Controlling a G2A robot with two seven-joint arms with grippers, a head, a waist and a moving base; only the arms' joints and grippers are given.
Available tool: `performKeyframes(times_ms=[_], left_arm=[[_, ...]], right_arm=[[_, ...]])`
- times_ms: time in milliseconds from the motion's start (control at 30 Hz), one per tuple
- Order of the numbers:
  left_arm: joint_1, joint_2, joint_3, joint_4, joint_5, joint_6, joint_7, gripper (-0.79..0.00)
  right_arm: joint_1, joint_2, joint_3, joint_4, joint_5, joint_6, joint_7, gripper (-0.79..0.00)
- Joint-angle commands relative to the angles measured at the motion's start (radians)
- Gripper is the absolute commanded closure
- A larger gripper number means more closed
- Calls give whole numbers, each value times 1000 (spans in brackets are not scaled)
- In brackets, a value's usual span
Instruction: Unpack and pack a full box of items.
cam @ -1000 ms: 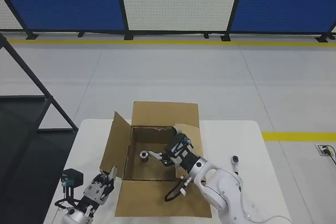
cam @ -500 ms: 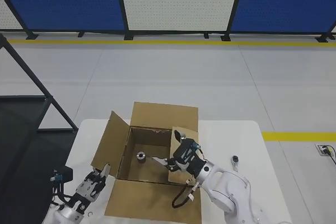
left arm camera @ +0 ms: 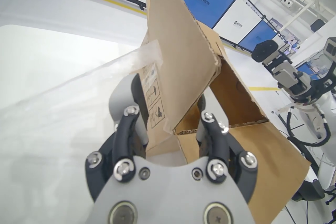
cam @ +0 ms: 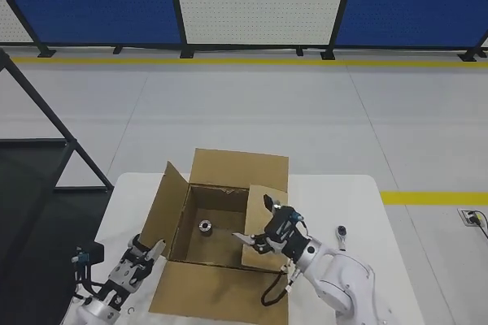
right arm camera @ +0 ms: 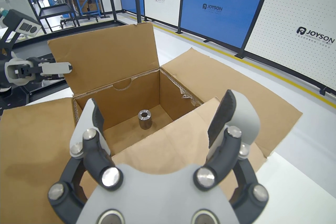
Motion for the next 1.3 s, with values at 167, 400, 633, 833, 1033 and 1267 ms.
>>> performKeyframes(times_ms=[167,400,633,833,1033,1267], left_arm=[[5,0,2,-10,-5,5,8,-785],[2,0,7,-14,-12,7,14,-785],[4,1,2,-25,-56,-2,1,-785],[13,3,-12,-41,-89,-12,-11,-785],[23,5,-21,-53,-105,-22,-19,-785],[37,6,-30,-63,-113,-36,-19,-785]], right_arm=[[-62,22,-4,-98,-157,-62,-6,-785],[-121,39,-14,-166,-268,-68,54,-785],[-142,39,-73,-203,-387,44,123,-785],[-172,41,-105,-245,-469,105,182,-785],[-205,40,-125,-286,-528,203,234,-785],[-249,39,-138,-329,-586,290,279,-785]])
